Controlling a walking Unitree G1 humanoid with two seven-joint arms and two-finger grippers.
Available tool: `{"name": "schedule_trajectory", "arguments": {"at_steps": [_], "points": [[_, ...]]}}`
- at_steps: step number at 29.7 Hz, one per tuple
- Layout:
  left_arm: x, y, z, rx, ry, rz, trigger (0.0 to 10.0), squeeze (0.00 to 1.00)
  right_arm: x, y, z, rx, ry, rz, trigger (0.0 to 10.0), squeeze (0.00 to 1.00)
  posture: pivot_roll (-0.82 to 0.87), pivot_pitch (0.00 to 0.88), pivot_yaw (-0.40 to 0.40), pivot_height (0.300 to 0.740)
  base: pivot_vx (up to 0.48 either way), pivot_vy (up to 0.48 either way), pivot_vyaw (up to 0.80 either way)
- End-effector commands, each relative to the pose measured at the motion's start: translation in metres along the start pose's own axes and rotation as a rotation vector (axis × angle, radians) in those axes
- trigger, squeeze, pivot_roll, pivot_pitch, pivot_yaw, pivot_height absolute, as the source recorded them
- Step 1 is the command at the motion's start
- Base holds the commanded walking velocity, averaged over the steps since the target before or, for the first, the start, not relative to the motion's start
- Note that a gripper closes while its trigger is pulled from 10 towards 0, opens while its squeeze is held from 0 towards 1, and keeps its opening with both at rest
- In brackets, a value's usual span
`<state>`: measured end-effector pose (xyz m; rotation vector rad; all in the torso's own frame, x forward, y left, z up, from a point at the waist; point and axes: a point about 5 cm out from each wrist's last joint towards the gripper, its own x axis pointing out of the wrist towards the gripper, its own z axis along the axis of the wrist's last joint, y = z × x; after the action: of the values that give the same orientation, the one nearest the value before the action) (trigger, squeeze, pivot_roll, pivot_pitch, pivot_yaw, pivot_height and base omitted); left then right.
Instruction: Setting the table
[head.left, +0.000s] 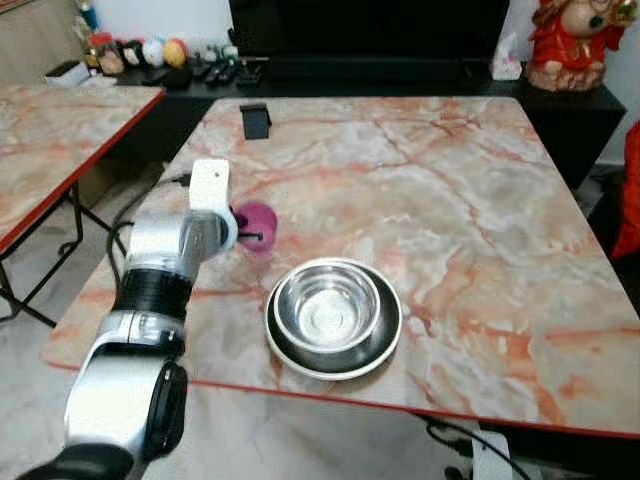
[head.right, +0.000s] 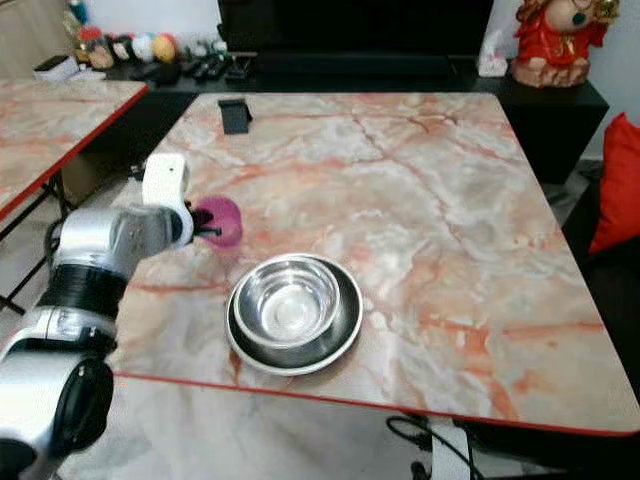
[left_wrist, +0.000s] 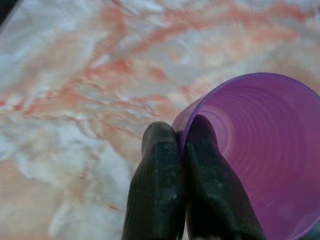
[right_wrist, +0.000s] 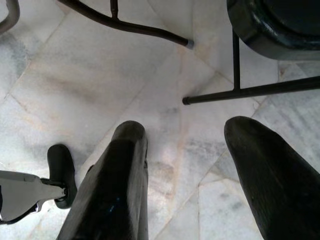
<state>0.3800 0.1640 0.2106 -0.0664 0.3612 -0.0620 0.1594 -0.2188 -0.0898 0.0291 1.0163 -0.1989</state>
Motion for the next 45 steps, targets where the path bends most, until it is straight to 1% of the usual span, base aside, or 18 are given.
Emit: {"name": "schedule_trajectory", "arguments": {"at_steps": [1, 2, 3, 4, 5, 6, 7, 8, 12, 14, 18, 20, 21, 22, 26, 29, 32, 45], "points": [[-0.008, 0.005, 0.005, 0.024, -0.045, 0.015, 10.0, 0.00, 0.000, 0.001, -0.001, 0.002, 0.008, 0.001, 10.0, 0.00, 0.16, 0.000, 0.006, 0.707, 0.000, 0.000, 0.00], [-0.014, 0.003, 0.005, -0.026, -0.048, -0.009, 10.0, 0.00, 0.000, 0.001, -0.001, -0.001, 0.009, 0.001, 10.0, 0.00, 0.17, 0.000, 0.004, 0.707, 0.000, 0.000, 0.00], [-0.016, 0.003, 0.004, -0.047, -0.014, -0.013, 10.0, 0.00, 0.000, 0.000, -0.001, -0.002, 0.010, 0.001, 10.0, 0.00, 0.17, 0.000, 0.002, 0.707, 0.000, 0.000, 0.00], [-0.017, 0.003, 0.001, -0.060, 0.033, -0.010, 10.0, 0.00, 0.000, 0.000, -0.001, -0.003, 0.010, 0.001, 10.0, 0.00, 0.17, 0.000, 0.001, 0.707, 0.000, 0.000, 0.00], [-0.017, 0.003, 0.001, -0.060, 0.033, -0.010, 10.0, 0.00, 0.000, 0.000, -0.001, -0.003, 0.010, 0.001, 10.0, 0.00, 0.17, 0.000, 0.001, 0.707, 0.000, 0.000, 0.00], [-0.018, 0.003, 0.000, -0.063, 0.067, -0.005, 10.0, 0.00, 0.000, 0.000, -0.001, -0.003, 0.010, 0.001, 10.0, 0.00, 0.17, 0.000, 0.001, 0.707, 0.000, 0.000, 0.00], [-0.019, 0.006, -0.004, -0.089, 0.149, -0.005, 10.0, 0.00, 0.000, 0.000, -0.001, -0.004, 0.010, 0.002, 10.0, 0.00, 0.17, 0.000, -0.002, 0.707, 0.000, 0.000, 0.00], [-0.020, 0.007, -0.004, -0.090, 0.163, -0.008, 10.0, 0.00, 0.000, 0.000, 0.000, -0.004, 0.010, 0.002, 10.0, 0.00, 0.17, 0.000, -0.002, 0.707, 0.000, 0.000, 0.00], [-0.024, 0.004, 0.002, -0.097, 0.167, -0.038, 10.0, 0.00, 0.000, 0.000, 0.000, -0.005, 0.010, 0.001, 10.0, 0.00, 0.18, 0.000, -0.005, 0.707, 0.000, 0.000, 0.00], [-0.028, -0.001, 0.008, -0.069, 0.186, -0.060, 10.0, 0.00, 0.000, -0.001, 0.000, -0.007, 0.012, 0.000, 10.0, 0.00, 0.18, 0.000, -0.005, 0.707, 0.000, 0.000, 0.00], [-0.030, -0.006, 0.010, -0.041, 0.216, -0.032, 10.0, 0.00, 0.000, 0.000, -0.001, -0.004, 0.014, -0.002, 10.0, 0.00, 0.17, 0.000, 0.001, 0.707, 0.000, 0.000, 0.00], [-0.027, -0.006, 0.006, -0.045, 0.254, -0.014, 10.0, 0.00, 0.000, 0.000, -0.001, -0.003, 0.014, -0.003, 10.0, 0.00, 0.17, 0.000, 0.004, 0.707, 0.000, 0.000, 0.00], [-0.027, -0.006, 0.006, -0.045, 0.254, -0.014, 10.0, 0.00, 0.000, 0.000, -0.001, -0.003, 0.014, -0.003, 10.0, 0.00, 0.17, 0.000, 0.004, 0.707, 0.000, 0.000, 0.00], [-0.025, -0.004, 0.001, -0.043, 0.285, 0.006, 10.0, 0.00, 0.000, 0.000, -0.001, 0.000, 0.014, -0.004, 10.0, 0.00, 0.17, 0.000, 0.007, 0.707, 0.000, 0.000, 0.00], [-0.023, -0.004, 0.000, -0.053, 0.277, 0.007, 10.0, 0.00, 0.000, 0.000, -0.001, 0.002, 0.014, -0.004, 10.0, 0.00, 0.17, 0.000, 0.007, 0.707, 0.000, 0.000, 0.00], [-0.015, -0.007, -0.008, -0.059, 0.310, -0.009, 10.0, 0.00, 0.000, 0.001, -0.001, -0.004, 0.018, -0.001, 10.0, 0.00, 0.17, 0.000, 0.012, 0.707, 0.000, 0.000, 0.00], [-0.013, -0.010, -0.011, -0.072, 0.329, -0.019, 10.0, 0.00, 0.000, 0.001, -0.002, 0.005, 0.017, -0.002, 10.0, 0.00, 0.16, 0.000, 0.020, 0.707, 0.000, 0.000, 0.00], [-0.013, -0.018, -0.008, -0.076, 0.354, -0.037, 10.0, 0.00, 0.000, 0.001, -0.003, 0.003, 0.023, -0.003, 10.0, 0.00, 0.16, 0.000, 0.026, 0.707, 0.000, 0.000, 0.00]]}}
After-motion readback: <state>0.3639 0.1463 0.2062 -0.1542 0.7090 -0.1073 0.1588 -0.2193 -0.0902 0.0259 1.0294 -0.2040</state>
